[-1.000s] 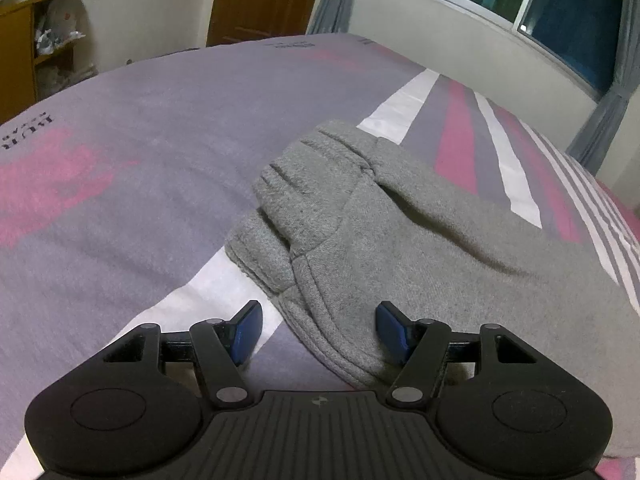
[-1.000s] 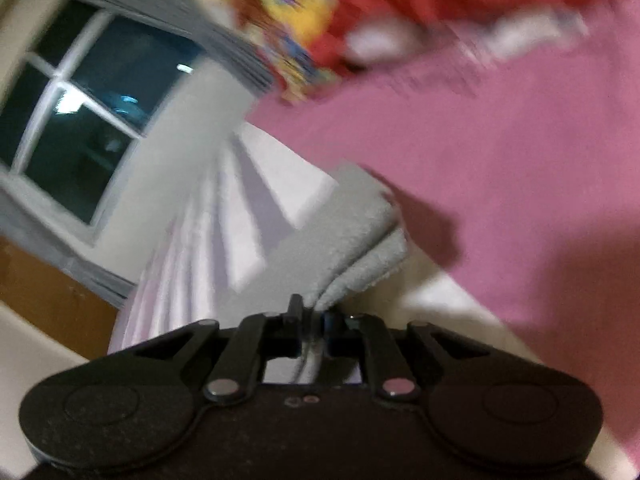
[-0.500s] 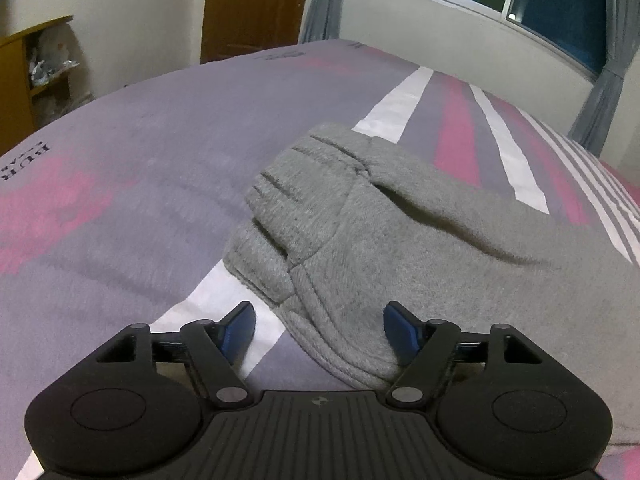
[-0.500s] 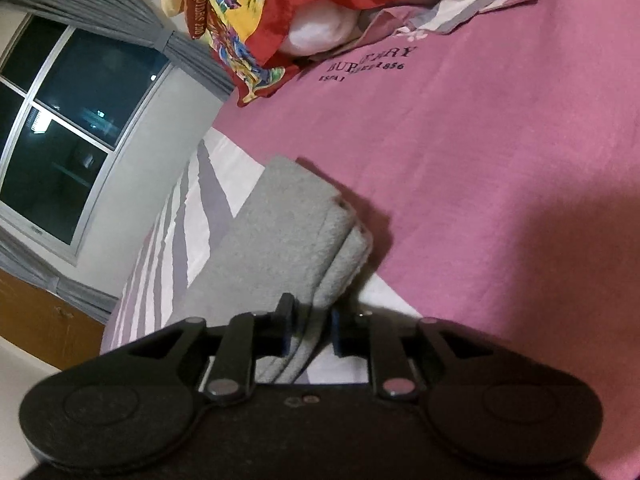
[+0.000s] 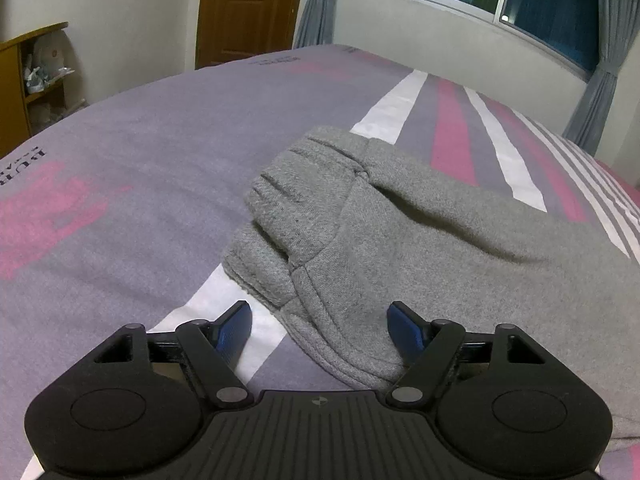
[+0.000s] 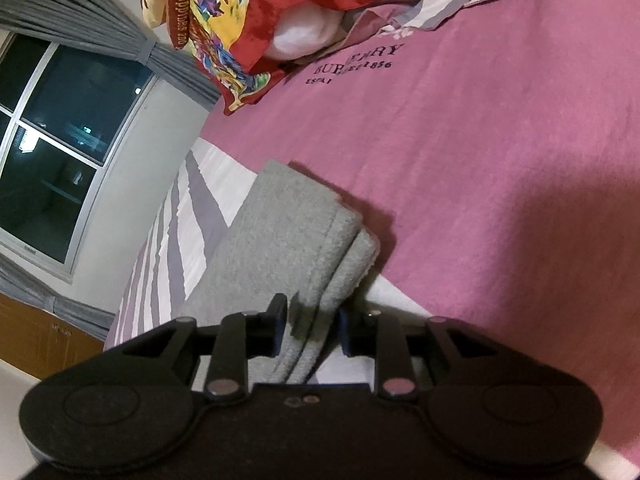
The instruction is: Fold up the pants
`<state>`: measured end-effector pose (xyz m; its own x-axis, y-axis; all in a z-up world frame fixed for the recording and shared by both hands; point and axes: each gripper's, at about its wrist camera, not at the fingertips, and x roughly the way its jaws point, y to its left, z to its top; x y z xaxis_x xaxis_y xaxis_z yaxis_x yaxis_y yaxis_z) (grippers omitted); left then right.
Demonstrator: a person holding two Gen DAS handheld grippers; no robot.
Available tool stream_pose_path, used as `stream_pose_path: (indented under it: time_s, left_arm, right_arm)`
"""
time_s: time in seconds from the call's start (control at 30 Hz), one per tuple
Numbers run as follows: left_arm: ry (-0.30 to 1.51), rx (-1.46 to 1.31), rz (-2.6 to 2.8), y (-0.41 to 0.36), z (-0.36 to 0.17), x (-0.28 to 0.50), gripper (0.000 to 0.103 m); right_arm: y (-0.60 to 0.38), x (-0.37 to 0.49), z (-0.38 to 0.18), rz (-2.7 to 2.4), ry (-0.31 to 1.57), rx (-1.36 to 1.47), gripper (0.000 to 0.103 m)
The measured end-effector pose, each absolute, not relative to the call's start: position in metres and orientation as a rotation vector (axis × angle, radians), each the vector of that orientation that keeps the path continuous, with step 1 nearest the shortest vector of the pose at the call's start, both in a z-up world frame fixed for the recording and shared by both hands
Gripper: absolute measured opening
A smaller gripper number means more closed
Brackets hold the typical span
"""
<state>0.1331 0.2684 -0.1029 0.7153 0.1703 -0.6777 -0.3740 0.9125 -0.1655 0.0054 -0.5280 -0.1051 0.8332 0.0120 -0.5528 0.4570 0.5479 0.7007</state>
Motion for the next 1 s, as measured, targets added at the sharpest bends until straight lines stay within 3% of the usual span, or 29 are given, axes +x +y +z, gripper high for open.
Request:
stream_pose_path:
  time_s: [0.03,0.17,0.33,0.6,0.73,1.0]
  left_arm:
    - [0.715,-0.306,0.306,0.269,-0.103,0.133,0.075]
    - [0.730,-0.321,0.296,0.273,-0.099,0.133,0.076]
    - [0.727,-0.366,0.274,0.281,-0.092,0.123,0.075]
    - [0.683,-0.391,0.229,0.305,-0.081,0.089,0.075]
    - [0.686,-0.403,0.241,0.327,-0.085,0.071,0.075]
    - [0.683,-0.400,0.207,0.346,-0.089,0.048,0.075]
  right_arm:
    - [-0.527,0.007,-0.103,-0.294,0.558,0.945,0.016]
    - [-0.514,0.024,-0.084,-0.350,0.622,0.798,0.011]
    - [-0.474,0.052,-0.028,-0.296,0.593,0.590,0.010]
    - [-0.325,0.133,0.036,-0.012,0.546,0.302,0.010]
    - [-0.249,0.160,0.028,0.135,0.576,0.236,0.010]
    - [-0.114,0.179,-0.053,0.353,0.788,-0.013,0.011]
